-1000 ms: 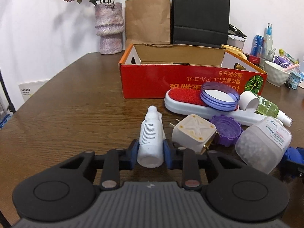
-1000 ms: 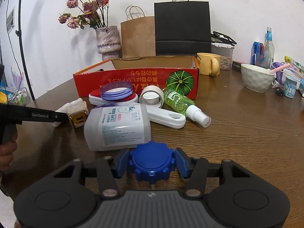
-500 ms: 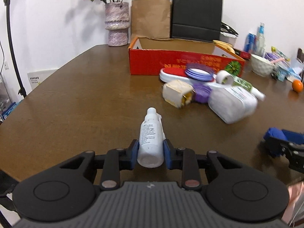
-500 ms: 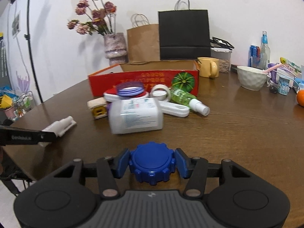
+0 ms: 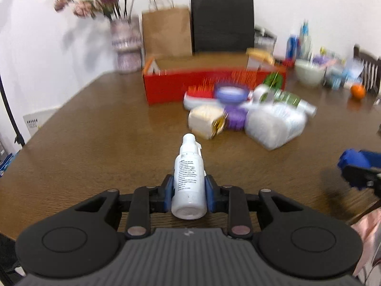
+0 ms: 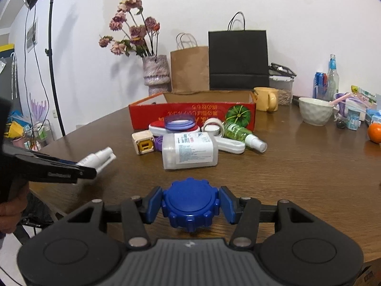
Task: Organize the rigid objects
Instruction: 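Lower the spray bottle and blue cap into the red box and open both tools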
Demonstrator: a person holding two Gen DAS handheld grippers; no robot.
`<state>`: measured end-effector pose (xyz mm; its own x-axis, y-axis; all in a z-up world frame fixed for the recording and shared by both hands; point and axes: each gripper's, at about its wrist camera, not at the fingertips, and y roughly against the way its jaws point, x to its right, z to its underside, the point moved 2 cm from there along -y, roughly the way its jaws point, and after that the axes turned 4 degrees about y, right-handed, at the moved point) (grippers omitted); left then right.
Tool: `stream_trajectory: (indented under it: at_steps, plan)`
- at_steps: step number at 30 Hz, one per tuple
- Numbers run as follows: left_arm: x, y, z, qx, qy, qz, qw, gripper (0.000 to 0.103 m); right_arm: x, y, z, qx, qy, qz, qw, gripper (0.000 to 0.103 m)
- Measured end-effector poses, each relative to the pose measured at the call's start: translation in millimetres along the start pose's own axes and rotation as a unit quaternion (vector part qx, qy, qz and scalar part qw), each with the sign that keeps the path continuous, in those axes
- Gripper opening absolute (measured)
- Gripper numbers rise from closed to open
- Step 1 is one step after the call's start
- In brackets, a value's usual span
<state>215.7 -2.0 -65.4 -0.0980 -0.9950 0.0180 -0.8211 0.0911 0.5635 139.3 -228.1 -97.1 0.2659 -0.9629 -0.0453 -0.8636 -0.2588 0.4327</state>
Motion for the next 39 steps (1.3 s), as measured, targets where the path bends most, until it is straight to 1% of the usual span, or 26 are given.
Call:
stream_trajectory:
  at_steps: [4,8,12,19,22,24,28,30,32,34,36,37,39]
  plan:
    - [-1,31,-1,0.047,0.034,-0.009,0.9983,0.028,-1,9,-5,0.017,0.009,0.001,1.0,0.052]
    - [-1,52,-6,0.084,0.045,-0.02,0.9953,0.028,-3,9,-14,0.033,0.011,-0.007,0.999,0.052]
    - [-6,62,-21,0.122,0.054,-0.027,0.9907,0.028,-2,6,-34,0.056,0.015,-0.013,0.998,0.052]
    - [-20,47,-63,0.173,0.068,-0.022,0.9822,0.028,11,-13,-85,0.102,0.026,-0.002,0.994,0.052]
    - [-23,32,-87,0.189,0.065,-0.025,0.9796,0.028,23,-33,-109,0.105,0.014,-0.001,0.994,0.052]
    - [-23,16,-104,0.2,0.058,-0.035,0.9775,0.028,33,-51,-127,0.104,0.005,-0.004,0.995,0.052]
    - [-26,-29,-149,0.19,0.045,-0.031,0.9802,0.028,51,-93,-172,0.103,0.009,-0.009,0.995,0.052]
    - [-26,-56,-178,0.186,0.036,-0.024,0.9816,0.028,61,-115,-196,0.102,0.014,-0.01,0.995,0.052]
    - [-28,-83,-205,0.168,0.033,-0.017,0.985,0.028,72,-145,-222,0.097,0.015,-0.007,0.995,0.052]
    - [-29,-116,-229,0.135,0.032,-0.003,0.9904,0.028,87,-181,-245,0.078,0.003,-0.015,0.997,0.052]
    - [-33,-153,-249,0.095,0.043,0.007,0.9945,0.028,100,-218,-258,0.056,-0.003,-0.012,0.998,0.052]
    - [-36,-172,-256,0.074,0.051,0.007,0.9959,0.028,110,-242,-264,0.039,-0.011,-0.006,0.999,0.052]
    - [-41,-210,-266,0.032,0.059,0.006,0.9978,0.028,123,-280,-269,0.008,-0.036,-0.007,0.999,0.052]
